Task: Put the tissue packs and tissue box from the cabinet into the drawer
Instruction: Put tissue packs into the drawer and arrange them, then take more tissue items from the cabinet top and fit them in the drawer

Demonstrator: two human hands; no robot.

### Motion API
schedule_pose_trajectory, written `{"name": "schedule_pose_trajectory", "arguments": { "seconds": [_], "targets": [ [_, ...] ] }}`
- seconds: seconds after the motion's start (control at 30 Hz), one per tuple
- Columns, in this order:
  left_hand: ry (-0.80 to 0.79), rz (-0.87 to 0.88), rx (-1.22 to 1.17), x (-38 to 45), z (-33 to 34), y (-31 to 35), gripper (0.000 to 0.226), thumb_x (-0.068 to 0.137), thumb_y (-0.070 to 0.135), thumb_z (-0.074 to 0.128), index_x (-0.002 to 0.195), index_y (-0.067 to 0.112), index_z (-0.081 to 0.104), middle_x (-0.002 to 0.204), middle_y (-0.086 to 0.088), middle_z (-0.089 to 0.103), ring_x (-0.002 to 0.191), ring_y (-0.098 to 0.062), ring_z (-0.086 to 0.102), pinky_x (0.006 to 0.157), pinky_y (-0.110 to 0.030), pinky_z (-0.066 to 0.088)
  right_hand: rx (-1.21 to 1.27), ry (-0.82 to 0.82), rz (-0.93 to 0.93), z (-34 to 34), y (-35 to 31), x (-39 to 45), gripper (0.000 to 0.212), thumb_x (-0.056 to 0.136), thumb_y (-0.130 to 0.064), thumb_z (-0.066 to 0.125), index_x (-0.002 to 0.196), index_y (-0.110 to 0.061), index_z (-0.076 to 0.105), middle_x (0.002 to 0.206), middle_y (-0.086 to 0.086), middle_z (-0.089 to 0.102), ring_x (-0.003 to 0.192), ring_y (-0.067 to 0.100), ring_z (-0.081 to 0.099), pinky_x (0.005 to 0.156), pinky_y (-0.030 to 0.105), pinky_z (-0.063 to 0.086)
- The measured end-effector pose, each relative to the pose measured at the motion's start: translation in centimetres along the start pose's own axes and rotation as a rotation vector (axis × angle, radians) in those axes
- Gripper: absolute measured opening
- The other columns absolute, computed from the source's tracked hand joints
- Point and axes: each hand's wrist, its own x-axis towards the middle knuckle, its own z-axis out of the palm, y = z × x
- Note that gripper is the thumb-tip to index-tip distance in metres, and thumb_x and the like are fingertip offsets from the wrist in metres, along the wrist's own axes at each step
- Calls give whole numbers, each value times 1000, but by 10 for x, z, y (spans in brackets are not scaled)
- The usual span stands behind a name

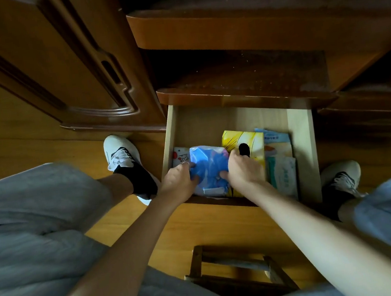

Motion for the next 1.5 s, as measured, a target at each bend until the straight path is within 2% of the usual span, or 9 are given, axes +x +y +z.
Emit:
{"name": "schedule_pose_trajectory", "arguments": {
  "seconds": [0.07,0.17,0.3,0.57,0.7,0.77,0.9,1.23,1.5],
  "targets": [
    [5,7,17,0,1,1,52,95,39,62,142,19,50,129,-6,66,115,-24,63,91,-38,54,1,11,-2,-5,6,-1,65,89,-52,73,132,-11,48,109,7,71,94,27,72,63,31,44],
    [59,-1,54,-1,1,3,56,93,42,64,141,22,45,126,-3,65,110,-23,65,81,-37,54,89,-40,-46,-5,15,-5,51,92,-60,65,115,-17,53,100,1,69,85,22,69,62,31,51],
    [262,-56,-36,2,-9,14,44,94,38,59,132,22,42,122,-1,63,98,-23,66,67,-32,47,307,44,120,-18,29,-5,63,94,-79,35,104,-21,58,93,-1,69,80,21,62,55,26,36],
    [414,254,-130,-26,-57,84,34,96,33,58,129,26,53,109,12,66,83,-2,63,61,-11,40,603,-6,147,-91,78,-17,25,92,-54,63,95,-30,66,89,-7,75,85,18,71,80,36,58],
    [531,472,-101,-59,-109,145,27,94,27,57,121,26,61,104,12,67,83,-4,66,73,-29,58,791,122,95,-156,108,-41,10,93,-38,70,94,-29,66,87,-5,78,78,15,73,78,37,60],
    [603,564,-79,-77,-133,178,24,97,26,54,119,26,63,101,10,68,77,-4,66,68,-26,58,846,159,9,-194,118,-59,7,95,-32,70,98,-27,68,88,-2,78,72,14,71,75,38,58],
    [753,737,-5,-105,-181,244,23,99,28,54,118,29,67,99,13,66,78,-3,63,62,-5,38,835,309,-118,-272,124,-99,5,96,-33,68,99,-29,70,88,-7,78,70,11,71,67,26,49],
    [857,887,147,-82,-290,397,20,89,25,54,101,32,69,90,17,57,94,-13,59,70,-28,47,680,774,-202,-457,144,-103,9,93,-40,62,93,-39,71,83,-25,74,84,-3,68,76,27,54],
    [627,804,267,31,-304,503,21,88,27,56,105,31,68,104,7,62,105,-19,60,85,-34,50,442,698,9,-533,214,-9,22,91,-40,62,112,-39,66,112,-20,70,109,8,65,83,29,47]
  ]
}}
